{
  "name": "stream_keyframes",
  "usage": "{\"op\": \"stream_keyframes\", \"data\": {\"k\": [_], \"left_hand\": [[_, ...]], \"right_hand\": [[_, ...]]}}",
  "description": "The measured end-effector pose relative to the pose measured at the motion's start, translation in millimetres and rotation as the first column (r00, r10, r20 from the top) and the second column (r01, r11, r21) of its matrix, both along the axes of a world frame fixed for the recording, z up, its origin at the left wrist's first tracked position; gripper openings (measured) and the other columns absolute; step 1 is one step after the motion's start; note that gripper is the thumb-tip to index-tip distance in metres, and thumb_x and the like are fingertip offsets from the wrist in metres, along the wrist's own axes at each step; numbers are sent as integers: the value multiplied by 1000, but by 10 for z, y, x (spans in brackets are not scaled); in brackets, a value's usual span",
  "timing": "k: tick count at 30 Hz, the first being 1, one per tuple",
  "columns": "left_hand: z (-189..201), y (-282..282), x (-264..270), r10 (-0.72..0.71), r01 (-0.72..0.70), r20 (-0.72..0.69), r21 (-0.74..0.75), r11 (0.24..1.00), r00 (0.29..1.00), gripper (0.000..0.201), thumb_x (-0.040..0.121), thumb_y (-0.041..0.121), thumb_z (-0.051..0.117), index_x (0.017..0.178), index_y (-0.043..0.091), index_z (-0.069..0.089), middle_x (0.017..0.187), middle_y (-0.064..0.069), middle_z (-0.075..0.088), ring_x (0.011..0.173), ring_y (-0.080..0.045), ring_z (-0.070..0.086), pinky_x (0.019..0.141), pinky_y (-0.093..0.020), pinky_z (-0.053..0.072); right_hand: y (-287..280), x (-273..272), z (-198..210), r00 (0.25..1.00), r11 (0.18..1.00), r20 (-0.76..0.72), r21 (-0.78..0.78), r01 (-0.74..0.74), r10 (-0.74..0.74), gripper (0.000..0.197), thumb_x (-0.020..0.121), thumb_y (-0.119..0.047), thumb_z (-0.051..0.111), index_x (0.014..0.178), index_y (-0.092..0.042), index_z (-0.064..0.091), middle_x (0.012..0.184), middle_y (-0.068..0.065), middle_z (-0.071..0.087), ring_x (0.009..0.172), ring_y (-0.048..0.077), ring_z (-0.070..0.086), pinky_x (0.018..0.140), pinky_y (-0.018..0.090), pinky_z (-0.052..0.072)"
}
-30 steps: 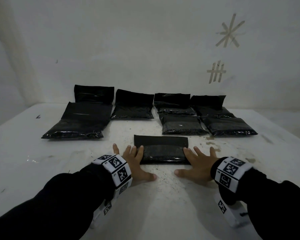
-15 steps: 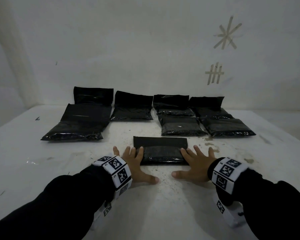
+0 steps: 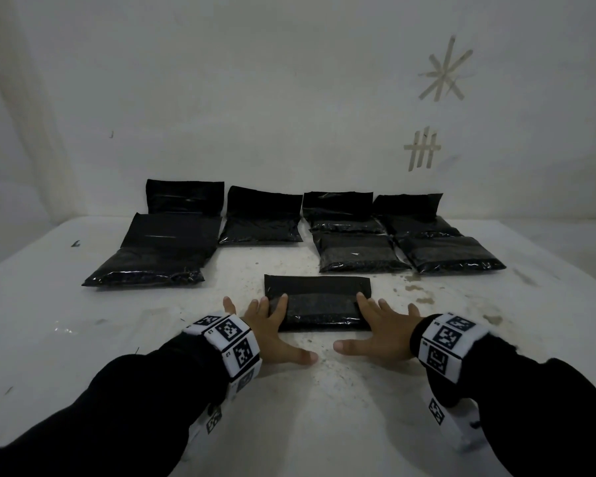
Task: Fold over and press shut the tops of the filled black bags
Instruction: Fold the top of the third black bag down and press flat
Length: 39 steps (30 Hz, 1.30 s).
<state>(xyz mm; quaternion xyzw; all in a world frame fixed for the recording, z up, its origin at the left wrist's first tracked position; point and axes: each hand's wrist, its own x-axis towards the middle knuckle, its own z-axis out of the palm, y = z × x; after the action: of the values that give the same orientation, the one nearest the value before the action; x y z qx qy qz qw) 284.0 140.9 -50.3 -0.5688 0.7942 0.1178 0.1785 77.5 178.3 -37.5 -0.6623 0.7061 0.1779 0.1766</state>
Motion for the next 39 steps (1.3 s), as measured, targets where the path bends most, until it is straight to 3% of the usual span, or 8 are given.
{"op": "stream_keyframes", "data": {"k": [8, 12, 14, 18, 24, 28, 32, 39], "left_hand": [[-16, 20, -30, -5, 9, 62, -64, 998, 998, 113, 66, 90, 32, 148, 31, -17, 157, -10, -19, 143, -28, -21, 110, -61, -12], [-30, 67, -115, -59, 76, 99, -177, 981, 993, 126, 61, 92, 35, 150, 16, -11, 154, -13, -25, 142, -28, -25, 110, -60, -13], [0, 54, -122, -78, 83, 43, -129, 988, 996, 128, 64, 88, 43, 149, 12, -14, 157, -10, -18, 146, -24, -13, 115, -55, -5], [79, 44, -114, -69, 67, -123, -18, 998, 990, 127, 68, 74, 60, 144, 24, -29, 157, -13, -16, 146, -28, 6, 117, -43, 16], [-66, 26, -291, -70, 70, 0, -62, 996, 998, 115, 65, 89, 38, 149, 30, -13, 155, -9, -25, 143, -41, -3, 116, -51, 11], [-112, 38, -356, -165, 188, 110, -249, 950, 980, 123, 63, 93, 28, 151, 14, -5, 157, -11, -17, 145, -30, -15, 116, -53, -8], [-141, 6, -395, -157, 150, -21, -201, 968, 987, 121, 70, 84, 43, 150, 10, -9, 158, -11, -12, 146, -25, -8, 118, -43, 1], [-138, 73, -455, -146, 152, 41, -227, 962, 988, 121, 69, 85, 41, 150, 13, -12, 156, -11, -20, 145, -27, -17, 118, -47, -4]], "right_hand": [[-2, 74, -11, 979, 987, -186, -118, -106, 82, 103, 74, -85, 25, 151, -25, -4, 157, 8, -21, 143, 28, -23, 113, 58, -9], [-8, 133, 45, 986, 962, -112, -227, -150, 127, 93, 82, -75, 36, 148, -11, 21, 157, 10, 10, 144, 27, 11, 116, 47, 15], [1, 142, 46, 995, 975, 8, -202, -97, 101, 93, 84, -69, 43, 150, -11, 12, 156, 8, 16, 141, 25, 23, 114, 41, 26], [4, 185, -12, 996, 992, 69, -113, -55, 63, 94, 87, -66, 43, 148, -29, -19, 159, 10, -11, 147, 26, 4, 117, 44, 18], [-40, 323, -24, 942, 947, -284, -211, -243, 178, 70, 97, -54, 29, 152, -16, 7, 158, 13, -8, 146, 29, -7, 115, 55, 4], [-80, 363, -70, 970, 952, -144, -210, -221, 194, 66, 100, -27, 37, 150, -2, 2, 158, 16, -2, 146, 30, 2, 119, 43, 11], [-67, 390, -101, 989, 970, -16, -190, -149, 149, 82, 96, -24, 47, 149, -12, -15, 158, 17, -8, 147, 30, -2, 118, 42, 12], [-104, 469, -109, 934, 930, -264, -214, -298, 239, 91, 88, -37, 58, 151, -8, -1, 158, 14, -13, 146, 30, -11, 116, 51, 2]]}}
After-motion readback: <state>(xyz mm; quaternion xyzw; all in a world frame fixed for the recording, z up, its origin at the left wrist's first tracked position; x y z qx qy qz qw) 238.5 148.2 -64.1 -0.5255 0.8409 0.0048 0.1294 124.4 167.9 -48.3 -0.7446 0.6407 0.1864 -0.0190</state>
